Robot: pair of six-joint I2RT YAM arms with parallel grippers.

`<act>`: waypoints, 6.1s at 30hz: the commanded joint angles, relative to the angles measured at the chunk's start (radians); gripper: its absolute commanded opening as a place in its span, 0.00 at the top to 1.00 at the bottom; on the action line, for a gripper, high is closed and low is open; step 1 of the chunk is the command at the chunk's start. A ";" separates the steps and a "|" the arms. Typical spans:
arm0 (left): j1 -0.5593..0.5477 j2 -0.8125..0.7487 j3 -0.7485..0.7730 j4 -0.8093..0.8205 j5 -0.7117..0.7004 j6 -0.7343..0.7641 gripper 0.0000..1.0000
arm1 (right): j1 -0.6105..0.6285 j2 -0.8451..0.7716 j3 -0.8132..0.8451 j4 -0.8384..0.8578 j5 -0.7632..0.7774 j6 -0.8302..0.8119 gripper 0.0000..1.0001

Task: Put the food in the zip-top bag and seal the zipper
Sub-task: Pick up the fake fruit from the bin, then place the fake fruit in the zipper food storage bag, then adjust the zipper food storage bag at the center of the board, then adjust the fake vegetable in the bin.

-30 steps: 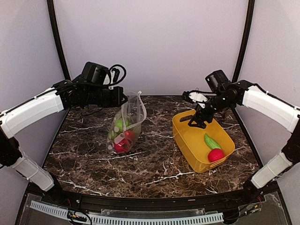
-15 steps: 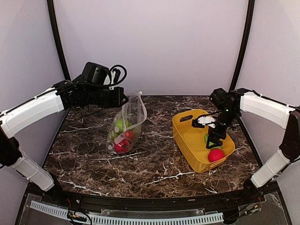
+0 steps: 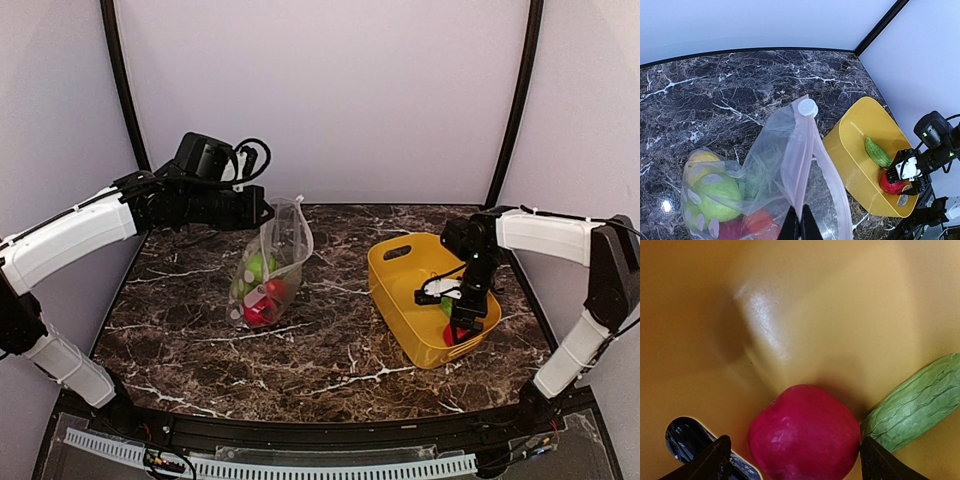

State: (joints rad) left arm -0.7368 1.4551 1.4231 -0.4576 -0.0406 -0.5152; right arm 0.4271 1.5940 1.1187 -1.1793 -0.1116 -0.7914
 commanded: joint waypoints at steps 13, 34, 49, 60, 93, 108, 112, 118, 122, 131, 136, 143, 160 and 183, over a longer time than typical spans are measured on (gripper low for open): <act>0.005 -0.004 -0.024 0.019 0.010 0.003 0.99 | -0.009 0.070 0.043 -0.051 0.018 0.044 0.43; 0.005 -0.023 -0.008 -0.035 0.031 0.011 0.99 | -0.010 0.133 0.689 -0.159 -0.357 0.033 0.49; 0.006 -0.013 -0.011 -0.076 0.012 0.011 0.99 | 0.121 0.229 0.901 0.051 -0.730 0.157 0.45; 0.005 -0.031 -0.010 -0.093 0.003 0.003 0.99 | 0.232 0.294 0.874 0.406 -0.872 0.395 0.41; 0.005 -0.060 -0.034 -0.056 -0.014 -0.005 0.99 | 0.450 0.478 1.031 0.372 -0.310 0.495 0.16; 0.005 -0.066 -0.055 -0.034 -0.004 -0.015 0.99 | 0.427 0.388 0.861 0.518 -0.092 0.643 0.43; 0.005 -0.065 -0.052 -0.036 -0.001 -0.014 0.99 | 0.418 0.459 0.931 0.473 -0.082 0.702 0.52; 0.006 -0.068 -0.050 -0.037 -0.014 -0.006 0.99 | 0.417 0.469 0.960 0.438 -0.126 0.735 0.88; 0.005 -0.059 -0.031 -0.055 -0.038 0.012 0.99 | 0.415 0.424 1.041 0.430 -0.102 0.713 1.00; 0.005 -0.084 0.005 -0.059 -0.078 0.030 0.99 | 0.414 0.373 1.081 0.444 -0.087 0.684 1.00; 0.005 -0.140 0.019 -0.044 -0.122 0.040 0.99 | 0.415 0.365 1.063 0.437 -0.067 0.676 1.00; 0.005 -0.112 0.028 -0.047 -0.115 0.042 0.99 | 0.415 0.318 1.041 0.461 -0.009 0.668 0.97; 0.005 -0.048 0.028 -0.038 -0.035 0.025 0.99 | 0.336 0.103 0.749 0.505 -0.157 0.564 0.50; 0.005 -0.065 0.002 -0.040 -0.029 0.033 0.99 | -0.046 -0.107 0.026 0.292 -0.039 0.377 0.40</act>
State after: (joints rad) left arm -0.7330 1.4231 1.4334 -0.4957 -0.0788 -0.4900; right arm 0.3901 1.4689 1.1713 -0.8612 -0.2039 -0.4145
